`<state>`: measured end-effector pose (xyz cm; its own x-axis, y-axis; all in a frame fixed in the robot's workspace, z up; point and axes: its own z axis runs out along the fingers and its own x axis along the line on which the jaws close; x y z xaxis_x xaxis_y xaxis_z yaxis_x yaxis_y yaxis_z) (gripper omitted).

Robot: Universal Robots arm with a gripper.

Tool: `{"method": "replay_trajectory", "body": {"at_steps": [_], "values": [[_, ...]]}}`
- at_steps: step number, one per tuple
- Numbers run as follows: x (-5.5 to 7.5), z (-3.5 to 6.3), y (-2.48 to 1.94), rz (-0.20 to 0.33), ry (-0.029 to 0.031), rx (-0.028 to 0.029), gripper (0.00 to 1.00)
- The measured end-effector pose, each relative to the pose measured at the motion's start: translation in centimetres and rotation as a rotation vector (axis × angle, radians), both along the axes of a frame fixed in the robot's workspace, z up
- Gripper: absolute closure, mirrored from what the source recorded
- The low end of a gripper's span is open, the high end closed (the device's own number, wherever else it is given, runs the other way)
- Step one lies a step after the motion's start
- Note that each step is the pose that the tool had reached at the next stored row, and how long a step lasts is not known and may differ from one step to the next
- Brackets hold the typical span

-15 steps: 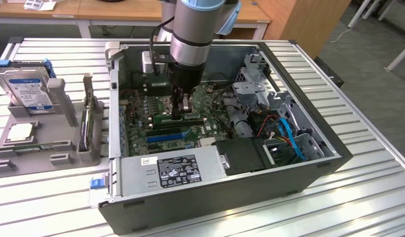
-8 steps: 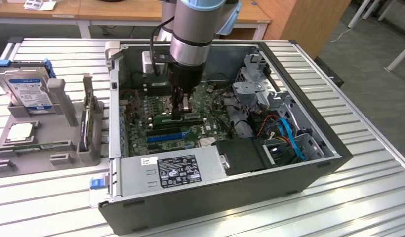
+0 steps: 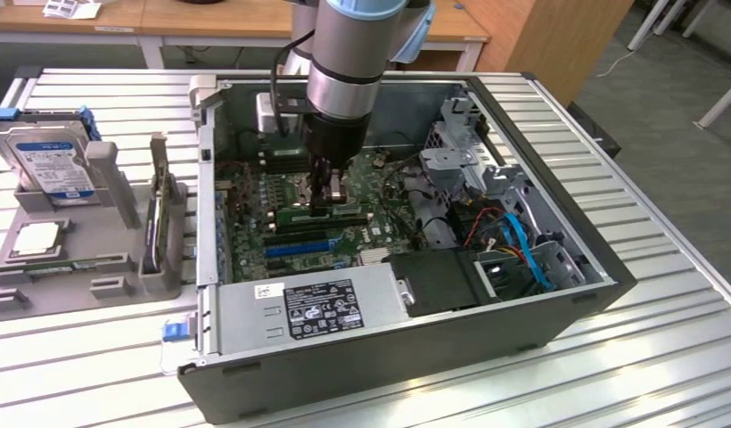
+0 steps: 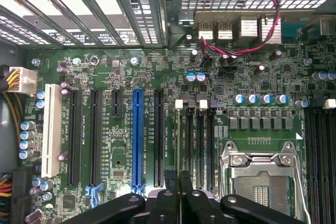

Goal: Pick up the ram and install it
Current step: 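Insert the ram into the slot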

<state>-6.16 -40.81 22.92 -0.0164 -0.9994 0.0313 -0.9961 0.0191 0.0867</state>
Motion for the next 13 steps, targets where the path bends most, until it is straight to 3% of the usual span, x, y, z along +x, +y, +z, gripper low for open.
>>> {"method": "replay_trajectory", "body": {"at_steps": [13], "values": [[0.0, 0.0, 0.01, 0.016, 0.0, 0.0, 0.88]]}}
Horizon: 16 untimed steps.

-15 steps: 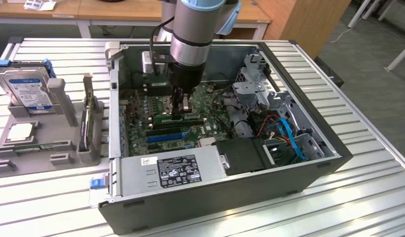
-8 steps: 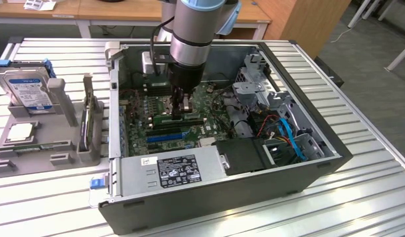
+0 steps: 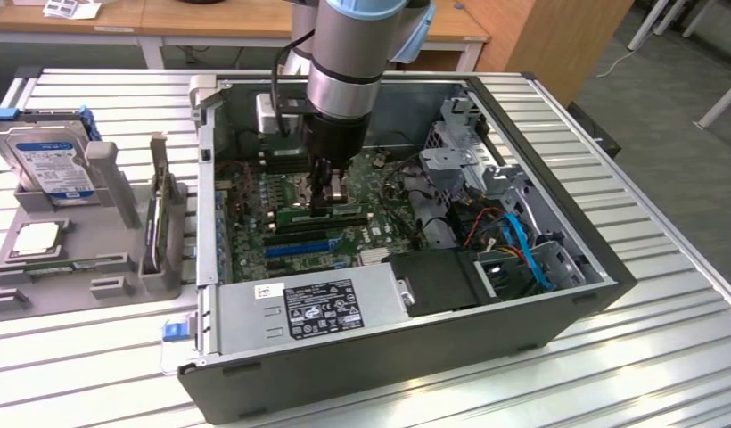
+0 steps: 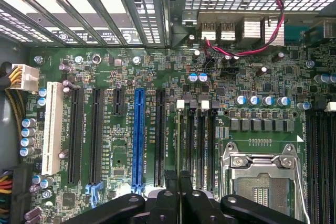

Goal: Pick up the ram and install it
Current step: 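Insert the ram into the slot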

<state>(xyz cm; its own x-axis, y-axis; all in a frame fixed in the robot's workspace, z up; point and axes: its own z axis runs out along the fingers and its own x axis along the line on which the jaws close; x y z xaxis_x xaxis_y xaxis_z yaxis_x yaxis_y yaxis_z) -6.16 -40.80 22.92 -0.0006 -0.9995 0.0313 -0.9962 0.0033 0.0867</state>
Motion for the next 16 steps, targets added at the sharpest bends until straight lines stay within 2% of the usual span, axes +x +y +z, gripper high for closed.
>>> {"method": "replay_trajectory", "body": {"at_steps": [4, 16], "values": [[0.0, 0.0, 0.26, 0.0, 0.0001, -0.0001, 0.88], [0.0, -0.03, 0.19, 0.0, 0.0, -0.0001, 0.88]]}}
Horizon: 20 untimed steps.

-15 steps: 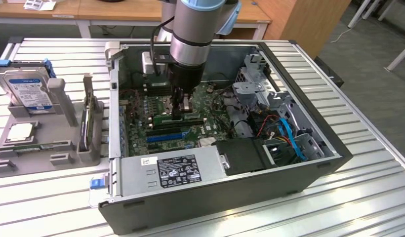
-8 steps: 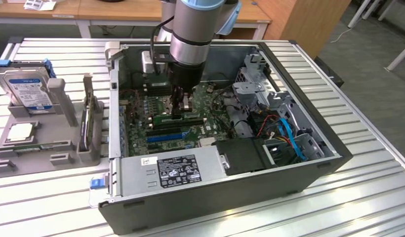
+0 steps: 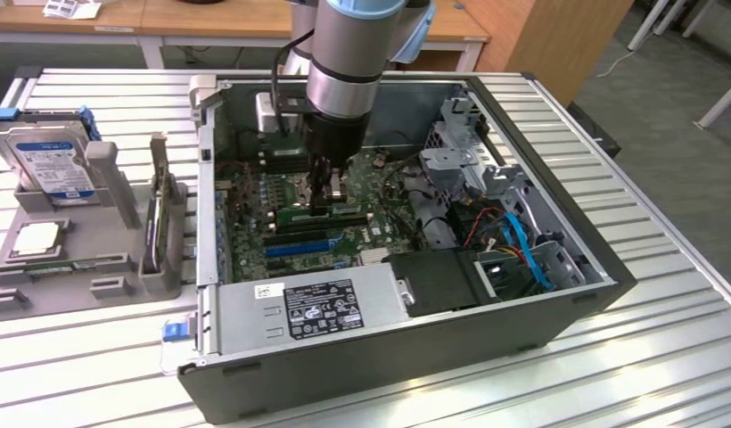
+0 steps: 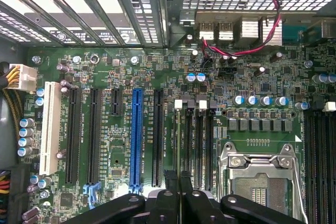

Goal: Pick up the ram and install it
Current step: 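Insert the ram into the slot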

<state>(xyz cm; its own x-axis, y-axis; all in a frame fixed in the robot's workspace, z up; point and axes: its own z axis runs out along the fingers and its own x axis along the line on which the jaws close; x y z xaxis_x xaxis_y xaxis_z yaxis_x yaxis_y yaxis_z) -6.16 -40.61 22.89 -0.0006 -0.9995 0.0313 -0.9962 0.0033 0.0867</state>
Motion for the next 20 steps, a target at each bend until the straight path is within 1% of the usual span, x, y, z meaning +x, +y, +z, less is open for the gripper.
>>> {"method": "replay_trajectory", "body": {"at_steps": [10, 20], "values": [[0.0, -0.29, -0.01, 0.0, -0.0001, -0.0002, 0.88], [0.0, -0.31, 0.0, 0.0, -0.0002, 0.0, 0.88]]}}
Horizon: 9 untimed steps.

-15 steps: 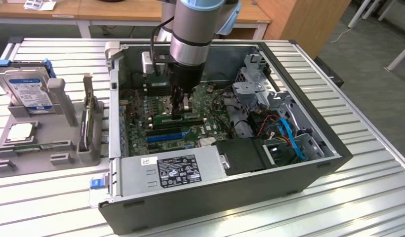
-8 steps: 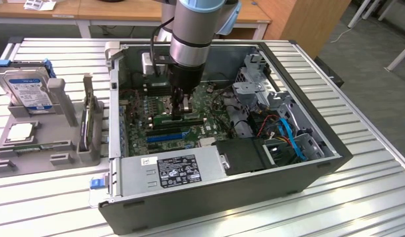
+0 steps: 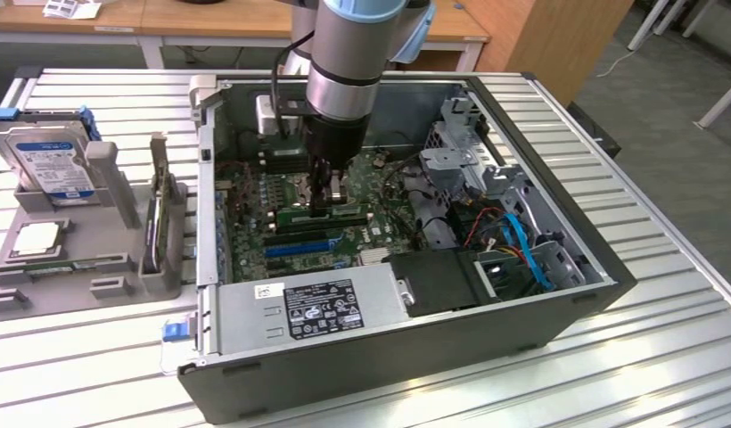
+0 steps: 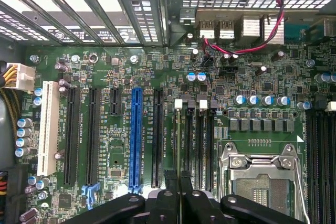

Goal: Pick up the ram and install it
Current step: 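Insert the ram into the slot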

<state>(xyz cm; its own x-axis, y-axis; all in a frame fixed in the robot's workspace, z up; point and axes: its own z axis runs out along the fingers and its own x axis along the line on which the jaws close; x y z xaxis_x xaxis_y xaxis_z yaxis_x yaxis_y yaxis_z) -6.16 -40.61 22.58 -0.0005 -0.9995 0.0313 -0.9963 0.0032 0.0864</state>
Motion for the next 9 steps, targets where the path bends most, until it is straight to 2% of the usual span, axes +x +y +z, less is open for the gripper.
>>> {"method": "replay_trajectory", "body": {"at_steps": [9], "values": [[0.0, 0.0, 0.0, -0.011, -0.0001, 0.0, 0.88]]}}
